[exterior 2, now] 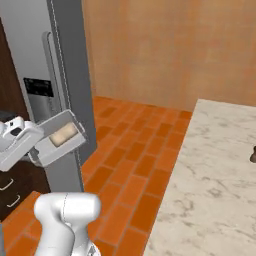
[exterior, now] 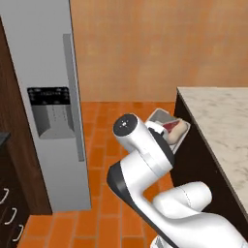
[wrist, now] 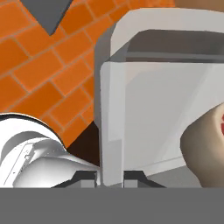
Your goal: Take the meat container that has the steak and place it on the second highest rack of the freezer. Then take the vegetable container that has the lemon and potato and place it on the highest rack of the freezer.
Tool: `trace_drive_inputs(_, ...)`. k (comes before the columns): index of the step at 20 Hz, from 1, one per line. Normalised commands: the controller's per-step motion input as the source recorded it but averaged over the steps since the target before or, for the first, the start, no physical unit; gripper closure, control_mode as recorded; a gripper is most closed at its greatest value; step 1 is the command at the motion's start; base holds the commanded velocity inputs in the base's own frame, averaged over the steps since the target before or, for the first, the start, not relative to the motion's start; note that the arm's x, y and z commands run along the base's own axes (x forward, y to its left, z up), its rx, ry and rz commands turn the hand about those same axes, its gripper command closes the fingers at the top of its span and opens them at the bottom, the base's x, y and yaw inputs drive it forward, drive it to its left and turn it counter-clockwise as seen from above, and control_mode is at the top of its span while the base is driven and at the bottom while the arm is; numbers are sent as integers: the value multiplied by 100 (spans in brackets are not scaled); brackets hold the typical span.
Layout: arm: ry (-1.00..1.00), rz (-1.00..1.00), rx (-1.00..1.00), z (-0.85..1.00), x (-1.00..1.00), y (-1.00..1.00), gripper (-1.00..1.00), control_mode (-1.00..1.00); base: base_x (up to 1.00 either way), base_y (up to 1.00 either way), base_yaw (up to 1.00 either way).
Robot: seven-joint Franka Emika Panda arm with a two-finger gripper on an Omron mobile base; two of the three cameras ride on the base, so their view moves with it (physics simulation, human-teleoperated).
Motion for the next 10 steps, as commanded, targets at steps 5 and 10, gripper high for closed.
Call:
trace_drive_inputs(5,0,0,0,0,0,0,100,100,76,-65,-33)
trace_drive_inputs(10,0,0,0,0,0,0,100,100,84,-52,-36)
